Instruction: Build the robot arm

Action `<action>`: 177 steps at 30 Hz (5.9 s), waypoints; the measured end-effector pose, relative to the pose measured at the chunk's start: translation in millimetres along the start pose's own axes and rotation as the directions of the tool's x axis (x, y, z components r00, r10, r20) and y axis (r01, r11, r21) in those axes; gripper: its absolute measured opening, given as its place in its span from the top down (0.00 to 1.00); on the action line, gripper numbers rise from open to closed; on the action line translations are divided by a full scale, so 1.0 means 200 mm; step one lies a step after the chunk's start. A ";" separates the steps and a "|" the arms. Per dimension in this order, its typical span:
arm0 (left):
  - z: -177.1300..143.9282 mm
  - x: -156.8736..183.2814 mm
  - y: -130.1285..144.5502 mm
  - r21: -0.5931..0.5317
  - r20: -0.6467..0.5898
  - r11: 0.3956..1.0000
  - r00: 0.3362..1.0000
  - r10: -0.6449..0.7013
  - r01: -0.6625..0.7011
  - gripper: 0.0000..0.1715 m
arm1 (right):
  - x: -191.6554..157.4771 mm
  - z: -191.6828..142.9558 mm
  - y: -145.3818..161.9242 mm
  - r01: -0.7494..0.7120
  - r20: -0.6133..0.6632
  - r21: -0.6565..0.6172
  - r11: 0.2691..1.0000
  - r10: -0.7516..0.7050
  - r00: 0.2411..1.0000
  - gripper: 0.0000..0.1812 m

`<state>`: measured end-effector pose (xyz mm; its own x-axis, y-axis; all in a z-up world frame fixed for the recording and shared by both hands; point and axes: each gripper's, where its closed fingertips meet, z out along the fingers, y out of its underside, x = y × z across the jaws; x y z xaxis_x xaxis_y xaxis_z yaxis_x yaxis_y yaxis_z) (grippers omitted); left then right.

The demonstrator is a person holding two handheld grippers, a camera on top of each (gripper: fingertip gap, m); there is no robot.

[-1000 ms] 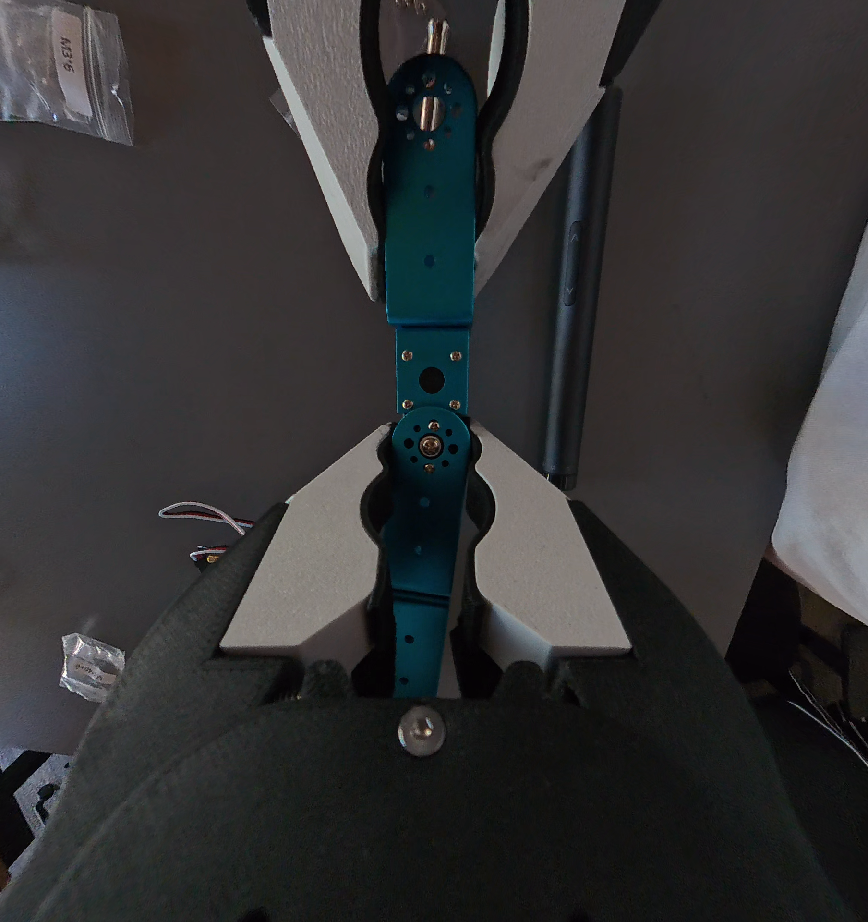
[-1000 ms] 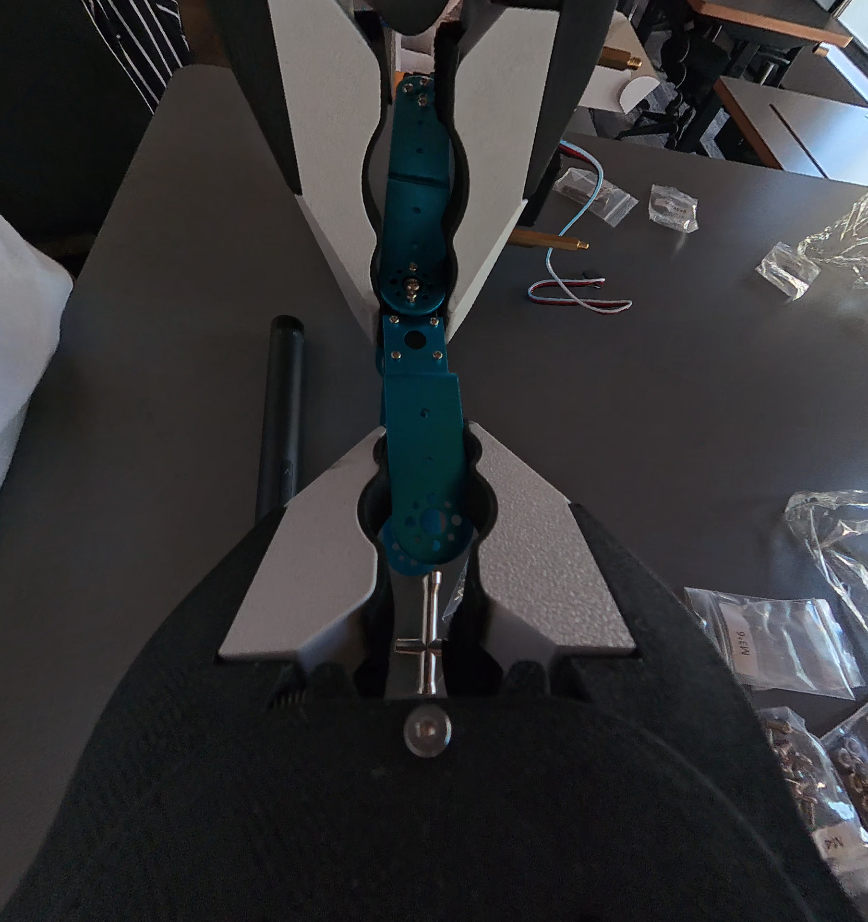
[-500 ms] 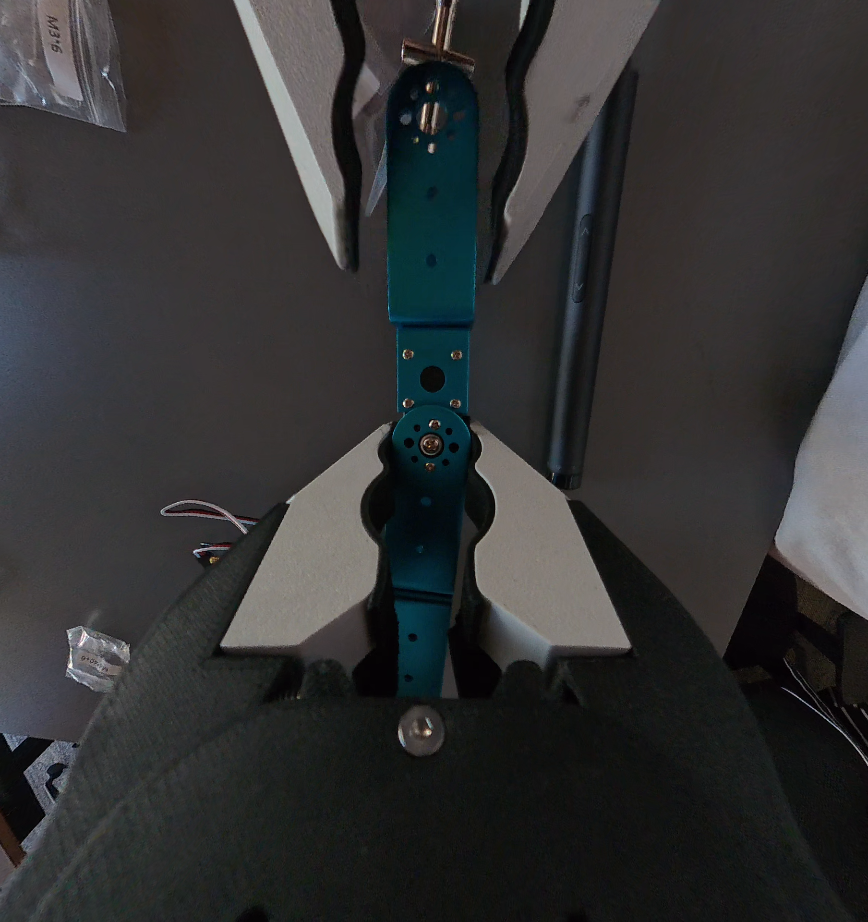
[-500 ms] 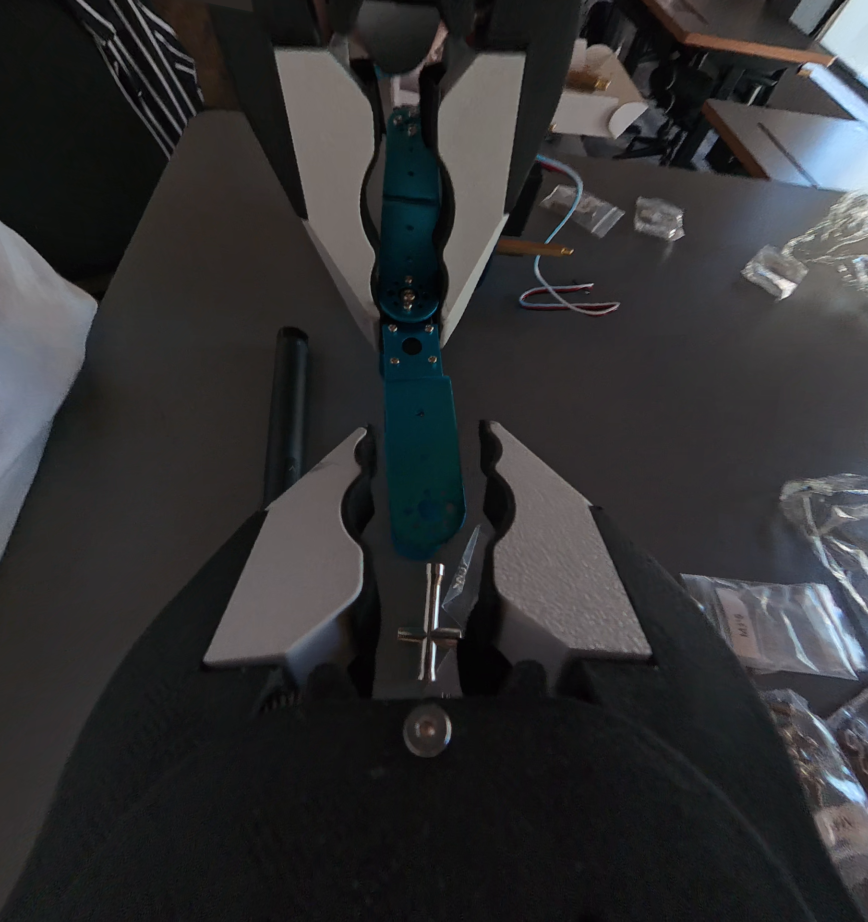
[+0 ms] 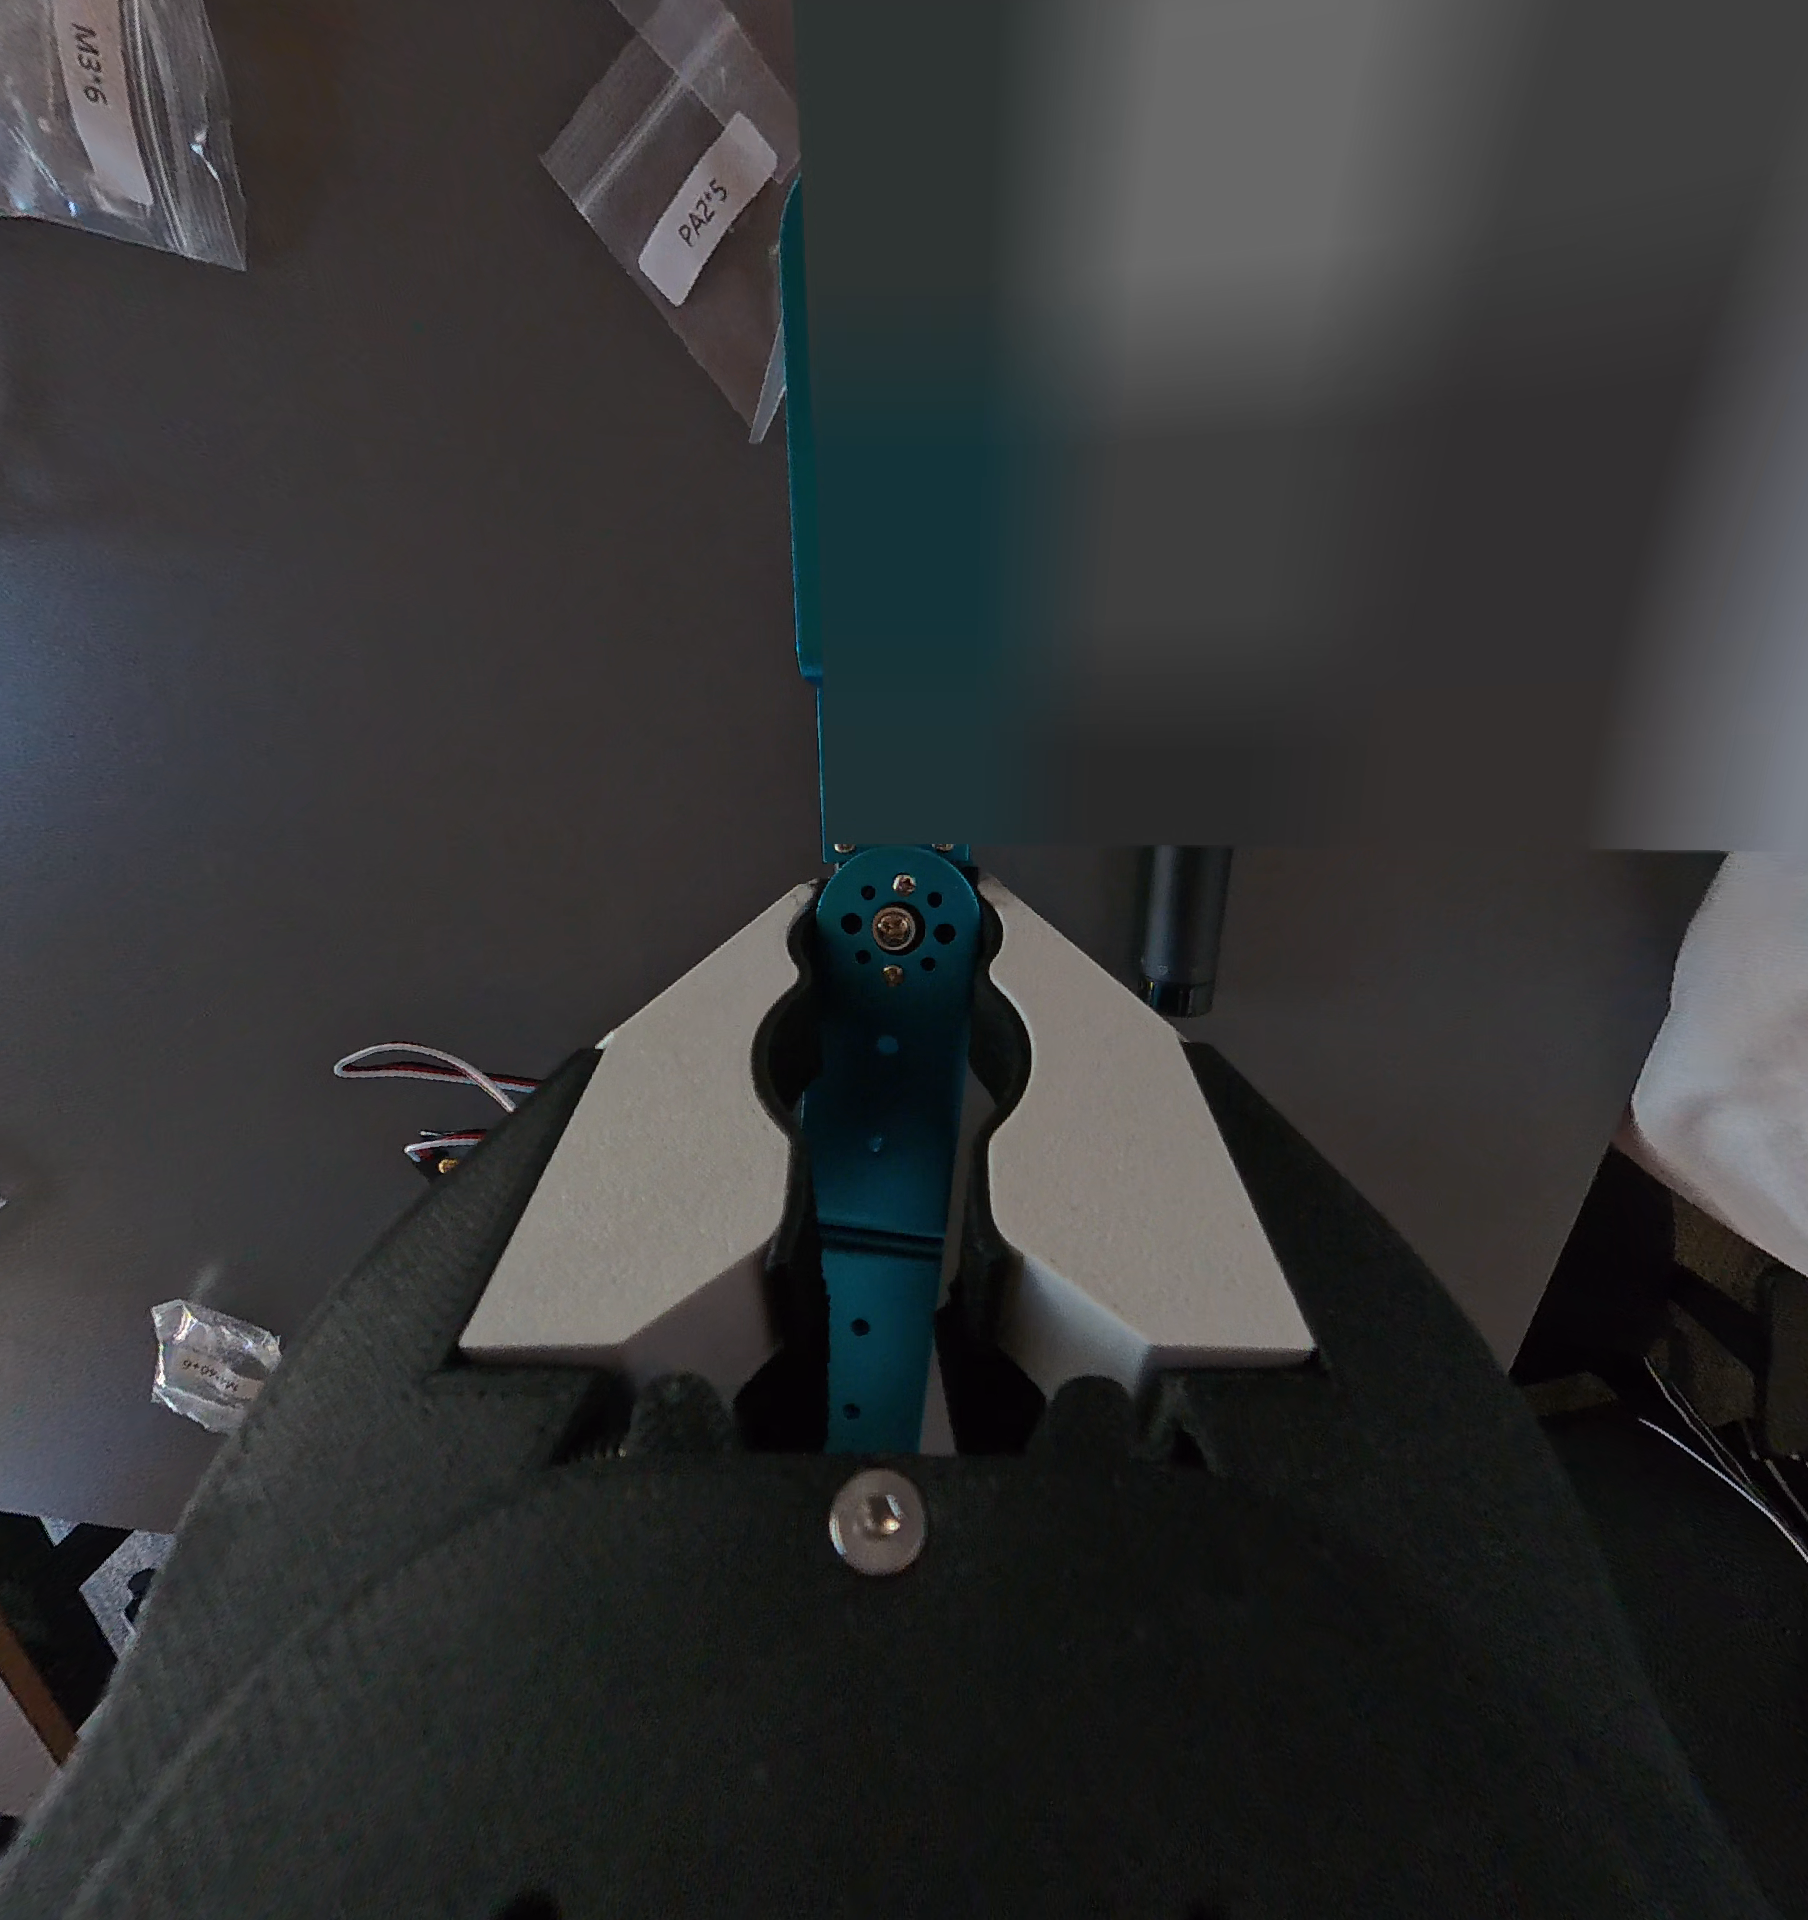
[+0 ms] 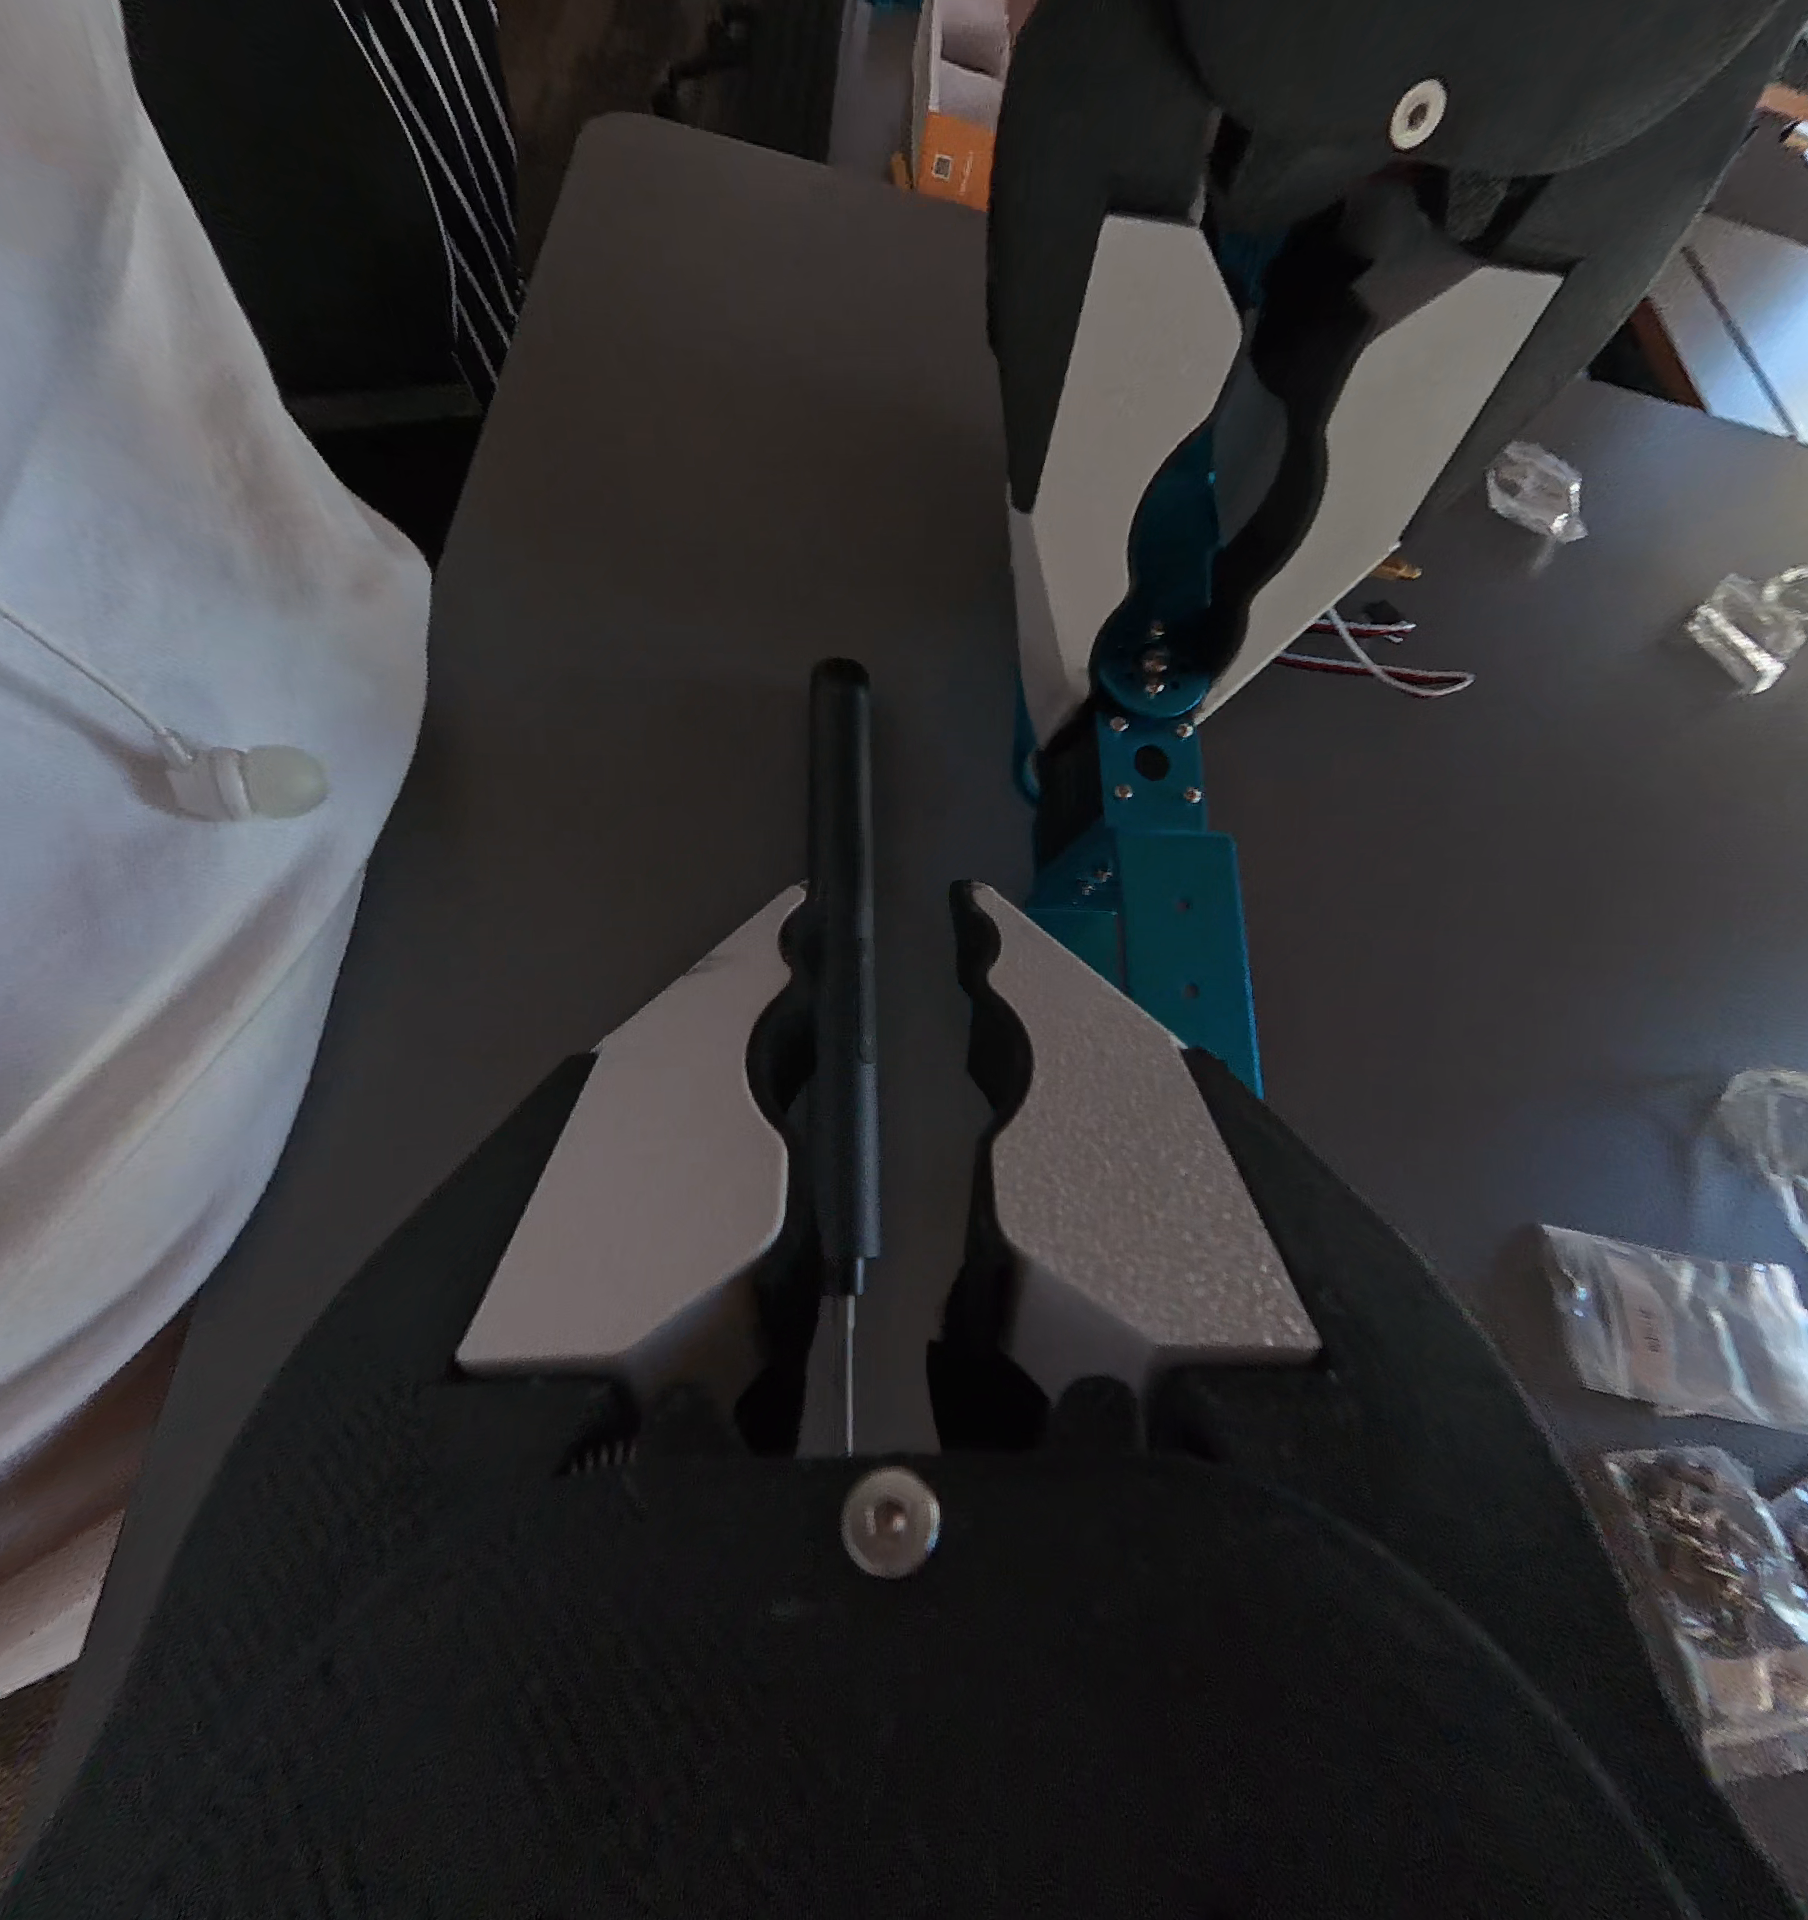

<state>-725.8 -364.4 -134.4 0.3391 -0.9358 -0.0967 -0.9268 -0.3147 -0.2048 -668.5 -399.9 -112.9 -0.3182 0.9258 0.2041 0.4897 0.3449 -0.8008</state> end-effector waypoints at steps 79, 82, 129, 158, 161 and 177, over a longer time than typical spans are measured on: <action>-0.43 0.26 -0.35 0.823 -0.252 0.369 0.860 -0.444 0.432 0.91 | 0.13 -0.26 -0.62 -0.423 0.434 0.422 0.802 0.231 0.871 0.91; -0.44 0.26 -0.34 0.804 -0.199 0.410 0.845 -0.496 0.431 0.91 | 0.13 -0.30 -0.64 -0.418 0.493 0.425 0.803 0.182 0.851 0.89; -0.27 0.39 -0.39 0.559 -0.215 0.743 0.929 -0.300 0.369 0.91 | -0.03 -0.34 -0.19 0.026 0.381 0.144 0.989 -0.079 0.921 0.90; -0.36 0.27 -0.47 0.539 -0.157 0.757 0.927 -0.341 0.370 0.91 | 0.07 -0.38 -0.25 -0.090 0.441 0.335 0.938 -0.071 0.895 0.90; -0.40 0.26 -0.48 0.559 -0.173 0.736 0.921 -0.348 0.383 0.91 | 0.08 -0.40 -0.27 -0.073 0.428 0.353 0.933 -0.091 0.899 0.90; -0.35 0.29 -0.45 0.520 -0.228 0.740 0.904 -0.362 0.427 0.91 | 0.05 -0.36 -0.23 -0.074 0.446 0.323 0.943 -0.083 0.891 0.90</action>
<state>-633.7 -400.9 -53.2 0.6053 -0.7681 0.2088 -0.4570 -0.5501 -0.6989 -635.7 -395.6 -33.4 -0.6861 0.7275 -0.0030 0.2230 0.2064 -0.9527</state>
